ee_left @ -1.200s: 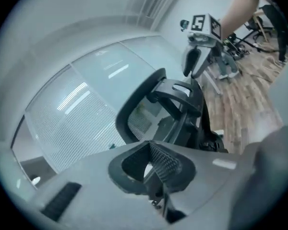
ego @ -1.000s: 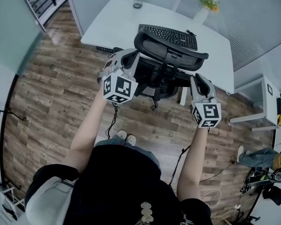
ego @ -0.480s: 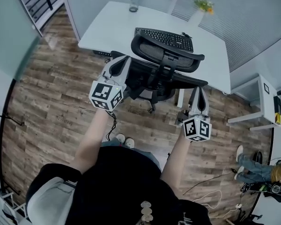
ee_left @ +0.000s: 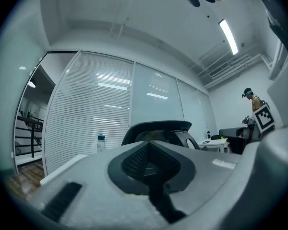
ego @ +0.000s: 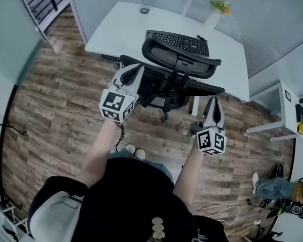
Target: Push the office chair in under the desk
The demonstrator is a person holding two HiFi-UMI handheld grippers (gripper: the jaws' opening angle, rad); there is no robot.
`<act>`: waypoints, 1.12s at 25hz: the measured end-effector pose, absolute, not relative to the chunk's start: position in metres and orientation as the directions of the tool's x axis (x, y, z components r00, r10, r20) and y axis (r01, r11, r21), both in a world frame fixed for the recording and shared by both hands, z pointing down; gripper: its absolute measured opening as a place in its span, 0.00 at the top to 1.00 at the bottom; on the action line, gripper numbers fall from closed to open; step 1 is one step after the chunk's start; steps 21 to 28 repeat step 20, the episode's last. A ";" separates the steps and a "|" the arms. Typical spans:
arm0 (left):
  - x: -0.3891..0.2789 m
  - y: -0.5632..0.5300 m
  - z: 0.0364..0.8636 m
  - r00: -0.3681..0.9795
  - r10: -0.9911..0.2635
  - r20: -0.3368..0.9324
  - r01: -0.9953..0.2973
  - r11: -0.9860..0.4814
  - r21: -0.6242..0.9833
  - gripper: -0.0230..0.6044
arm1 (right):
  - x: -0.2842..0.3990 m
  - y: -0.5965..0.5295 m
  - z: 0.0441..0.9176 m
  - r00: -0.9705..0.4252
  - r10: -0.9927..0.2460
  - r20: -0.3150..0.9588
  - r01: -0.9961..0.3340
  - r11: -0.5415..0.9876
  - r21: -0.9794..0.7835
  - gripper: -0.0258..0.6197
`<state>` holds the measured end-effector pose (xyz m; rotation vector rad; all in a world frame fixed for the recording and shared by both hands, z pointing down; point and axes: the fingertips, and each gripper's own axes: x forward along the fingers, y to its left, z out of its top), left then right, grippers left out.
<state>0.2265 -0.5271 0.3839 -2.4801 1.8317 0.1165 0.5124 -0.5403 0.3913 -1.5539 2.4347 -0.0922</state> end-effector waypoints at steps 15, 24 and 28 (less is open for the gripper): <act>0.243 -0.533 0.391 0.329 -0.944 -0.043 -0.943 -0.325 -0.078 0.95 | 0.508 -0.542 0.392 -0.425 -0.890 -0.167 -0.873 0.451 -0.186 0.95; 0.242 -0.535 0.391 0.331 -0.943 -0.038 -0.941 -0.327 -0.087 0.95 | 0.502 -0.544 0.391 -0.435 -0.885 -0.165 -0.868 0.461 -0.184 0.95; 0.242 -0.535 0.391 0.331 -0.943 -0.038 -0.941 -0.327 -0.087 0.95 | 0.502 -0.544 0.391 -0.435 -0.885 -0.165 -0.868 0.461 -0.184 0.95</act>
